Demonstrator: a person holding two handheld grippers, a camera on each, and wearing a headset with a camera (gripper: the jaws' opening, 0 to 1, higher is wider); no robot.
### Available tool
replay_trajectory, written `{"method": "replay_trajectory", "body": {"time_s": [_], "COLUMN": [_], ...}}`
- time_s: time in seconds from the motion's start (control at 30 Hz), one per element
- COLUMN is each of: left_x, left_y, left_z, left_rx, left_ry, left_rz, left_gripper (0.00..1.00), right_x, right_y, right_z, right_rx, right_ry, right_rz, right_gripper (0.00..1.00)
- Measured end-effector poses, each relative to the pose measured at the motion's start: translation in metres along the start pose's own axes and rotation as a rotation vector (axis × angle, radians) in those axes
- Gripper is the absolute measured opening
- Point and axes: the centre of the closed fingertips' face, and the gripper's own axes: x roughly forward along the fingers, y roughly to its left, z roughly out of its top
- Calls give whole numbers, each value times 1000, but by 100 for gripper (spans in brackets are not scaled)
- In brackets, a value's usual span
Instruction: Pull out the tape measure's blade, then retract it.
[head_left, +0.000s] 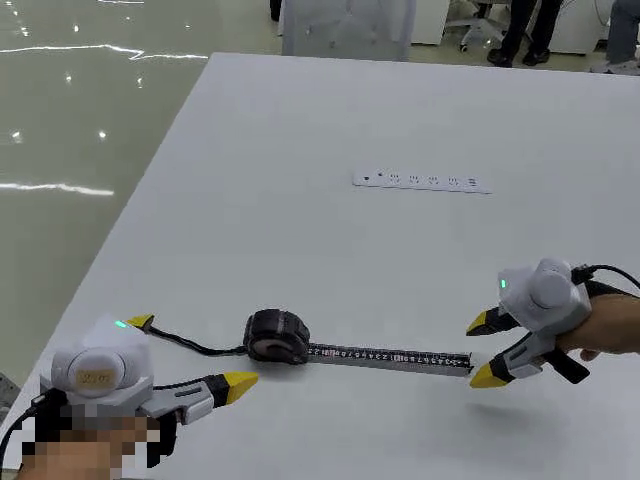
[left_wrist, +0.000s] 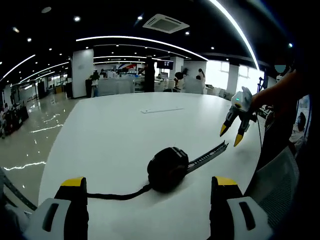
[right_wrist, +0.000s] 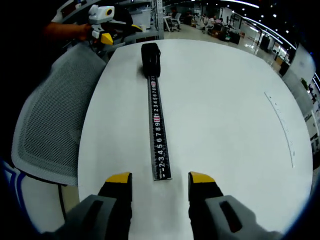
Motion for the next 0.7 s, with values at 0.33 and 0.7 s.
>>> {"method": "replay_trajectory", "body": {"time_s": [0.33, 0.7], "left_x": [14, 13], "left_y": [-20, -17], "left_z": [2, -3], "left_rx": [-13, -44], "left_ry": [-15, -10], "left_rz": [-4, 11], "left_gripper": [100, 100], "right_x": [22, 30], "right_y": [-4, -4], "right_z": [-17, -18], "right_rx": [-78, -109], "right_ry": [108, 129], "right_rz": [26, 19], "right_gripper": [26, 16]}}
